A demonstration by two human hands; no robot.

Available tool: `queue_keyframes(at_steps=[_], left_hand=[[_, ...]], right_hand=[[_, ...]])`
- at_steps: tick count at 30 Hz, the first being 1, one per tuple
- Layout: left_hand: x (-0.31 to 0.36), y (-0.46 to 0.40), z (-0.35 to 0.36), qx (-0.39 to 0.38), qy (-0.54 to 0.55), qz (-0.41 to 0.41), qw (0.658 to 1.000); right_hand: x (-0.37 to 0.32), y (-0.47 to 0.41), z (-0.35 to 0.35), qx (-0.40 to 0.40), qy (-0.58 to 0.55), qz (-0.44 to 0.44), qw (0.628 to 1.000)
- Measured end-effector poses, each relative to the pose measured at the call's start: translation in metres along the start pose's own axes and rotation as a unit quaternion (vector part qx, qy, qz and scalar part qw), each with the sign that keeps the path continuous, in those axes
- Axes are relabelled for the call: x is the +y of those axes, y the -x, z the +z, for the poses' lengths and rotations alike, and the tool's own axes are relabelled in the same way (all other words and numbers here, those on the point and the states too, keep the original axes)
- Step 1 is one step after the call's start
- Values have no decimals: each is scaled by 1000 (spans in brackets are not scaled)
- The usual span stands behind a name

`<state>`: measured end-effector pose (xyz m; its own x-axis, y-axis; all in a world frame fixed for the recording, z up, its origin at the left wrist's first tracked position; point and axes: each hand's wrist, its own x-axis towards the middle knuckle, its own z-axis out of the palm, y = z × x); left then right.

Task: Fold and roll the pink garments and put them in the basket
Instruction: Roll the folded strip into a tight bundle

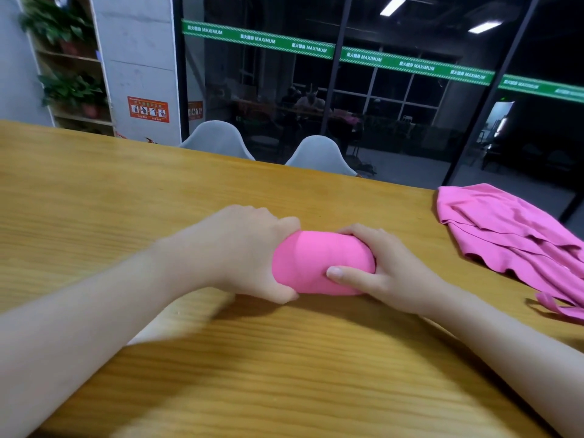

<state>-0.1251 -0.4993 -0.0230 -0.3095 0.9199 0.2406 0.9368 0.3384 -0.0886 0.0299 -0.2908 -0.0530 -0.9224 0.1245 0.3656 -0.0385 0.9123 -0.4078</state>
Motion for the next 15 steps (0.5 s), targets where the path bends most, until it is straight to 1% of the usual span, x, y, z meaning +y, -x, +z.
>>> queue_keyframes(at_steps=[2,5,7,8,10,13,15], left_hand=[[1,0,-7,-38,39,-18,998],[-6,0,-14,-121,162,-53,978],[-10,1,-14,-143,216,-62,964],[-11,3,-12,-142,216,-59,964],[-9,7,-11,-134,175,-51,974],[-5,5,-10,-106,86,-14,991],[-6,3,-9,-101,79,-6,992]], right_hand=[[-2,2,1,4,15,-7,1000],[-5,7,3,39,121,-96,987],[-8,8,4,58,158,-139,976],[-9,8,3,60,166,-147,973],[-10,6,3,50,171,-139,974],[-9,5,4,10,93,-61,994],[-6,3,6,13,50,-35,998]])
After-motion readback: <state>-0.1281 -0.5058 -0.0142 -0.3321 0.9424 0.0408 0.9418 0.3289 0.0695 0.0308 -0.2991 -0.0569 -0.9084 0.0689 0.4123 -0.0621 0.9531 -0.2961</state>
